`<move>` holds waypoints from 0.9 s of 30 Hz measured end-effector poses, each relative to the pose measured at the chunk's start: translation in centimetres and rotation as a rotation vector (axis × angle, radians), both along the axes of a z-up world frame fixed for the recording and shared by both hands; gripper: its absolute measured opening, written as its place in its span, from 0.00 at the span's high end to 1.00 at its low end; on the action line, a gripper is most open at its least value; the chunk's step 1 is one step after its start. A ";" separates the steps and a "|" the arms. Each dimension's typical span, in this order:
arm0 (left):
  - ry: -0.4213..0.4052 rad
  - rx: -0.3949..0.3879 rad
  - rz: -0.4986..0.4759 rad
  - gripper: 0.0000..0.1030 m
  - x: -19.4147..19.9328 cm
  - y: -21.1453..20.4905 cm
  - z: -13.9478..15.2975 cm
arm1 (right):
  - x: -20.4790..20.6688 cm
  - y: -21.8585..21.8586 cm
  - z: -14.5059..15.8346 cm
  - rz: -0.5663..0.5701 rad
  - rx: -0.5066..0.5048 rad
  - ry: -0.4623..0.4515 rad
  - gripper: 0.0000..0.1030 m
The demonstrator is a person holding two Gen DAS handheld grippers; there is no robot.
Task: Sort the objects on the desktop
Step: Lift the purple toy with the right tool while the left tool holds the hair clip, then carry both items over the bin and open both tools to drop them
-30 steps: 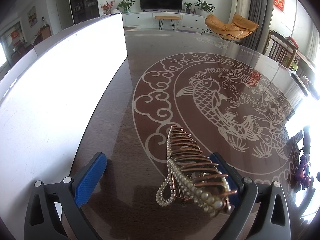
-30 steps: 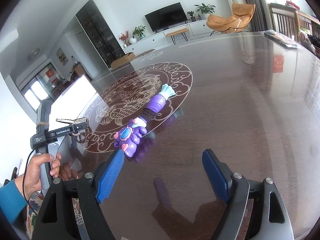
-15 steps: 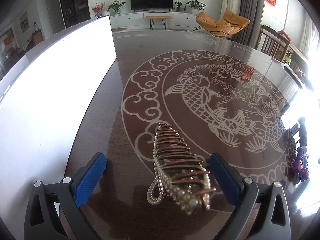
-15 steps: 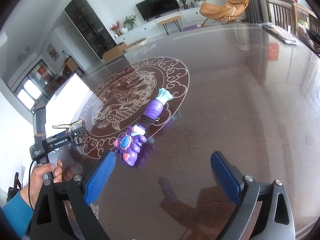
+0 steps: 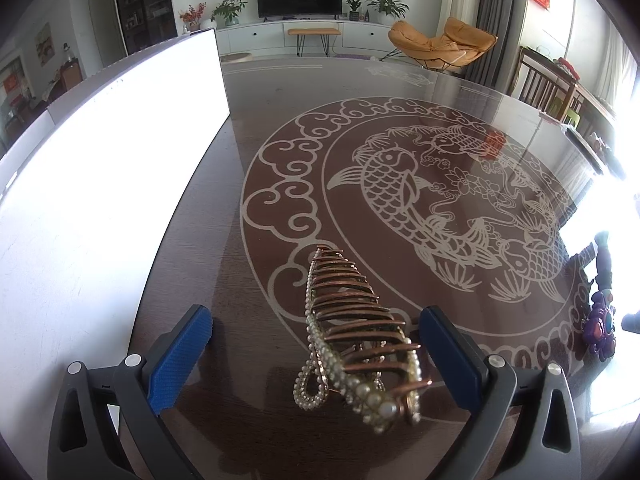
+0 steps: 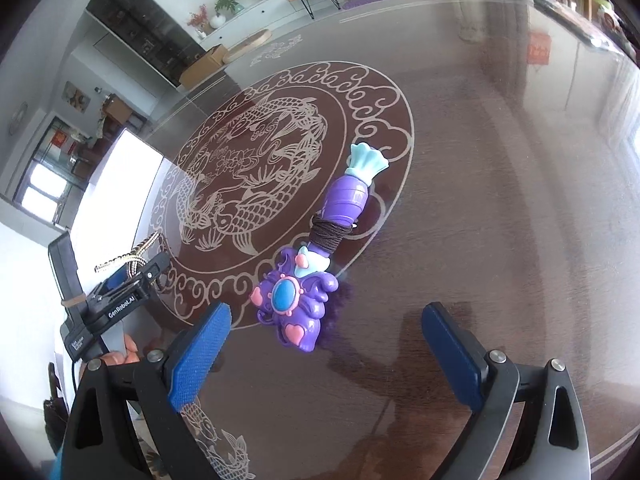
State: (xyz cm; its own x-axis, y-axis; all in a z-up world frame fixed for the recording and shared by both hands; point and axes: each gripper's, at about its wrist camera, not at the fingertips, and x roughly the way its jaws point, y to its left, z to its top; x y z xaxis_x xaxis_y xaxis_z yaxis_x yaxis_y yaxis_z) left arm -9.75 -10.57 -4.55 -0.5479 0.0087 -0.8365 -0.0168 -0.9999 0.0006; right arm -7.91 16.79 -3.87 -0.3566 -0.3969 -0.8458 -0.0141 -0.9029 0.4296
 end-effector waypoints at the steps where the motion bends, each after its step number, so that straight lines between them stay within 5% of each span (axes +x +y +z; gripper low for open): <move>1: -0.033 0.002 -0.030 0.00 -0.2 0.0 0.1 | -0.6 0.3 0.0 -0.016 -0.027 -0.041 0.06; 3: -0.089 0.033 -0.077 0.00 -0.5 -0.4 0.4 | -2.0 0.6 0.2 -0.046 -0.047 -0.119 0.06; 8: -0.112 0.275 -0.035 0.00 -0.3 -3.3 1.4 | -5.1 -0.1 0.7 -0.040 -0.035 -0.229 0.06; 16: -0.075 0.038 0.000 0.01 -1.8 0.3 0.5 | -7.7 -3.3 -0.6 -0.014 0.029 -0.269 0.06; 18: -0.037 -0.009 0.002 0.21 -1.9 1.0 0.4 | -7.6 -4.6 -0.4 0.010 0.105 -0.230 0.07; 20: 0.002 -0.008 -0.036 0.75 -1.5 1.5 0.8 | -6.8 -5.9 0.0 0.049 0.209 -0.175 0.29; 21: 0.004 0.000 -0.053 0.74 -1.3 1.7 1.0 | -6.3 -6.3 0.2 0.070 0.252 -0.141 0.37; 22: 0.016 0.012 -0.063 0.74 -0.9 1.7 1.1 | -5.8 -6.5 0.4 0.088 0.276 -0.112 0.57; 27: 0.118 0.107 -0.074 0.74 3.0 0.4 3.9 | -3.1 -5.7 1.5 0.174 0.207 -0.029 0.62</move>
State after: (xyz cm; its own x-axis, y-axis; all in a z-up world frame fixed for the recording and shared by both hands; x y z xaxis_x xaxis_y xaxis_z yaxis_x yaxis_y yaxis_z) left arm -6.79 -10.18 -0.64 -0.6368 0.1384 -0.7585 -0.0967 -0.9903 -0.0996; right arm -11.02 11.05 -2.39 -0.2725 -0.2673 -0.9243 0.1394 -0.9615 0.2370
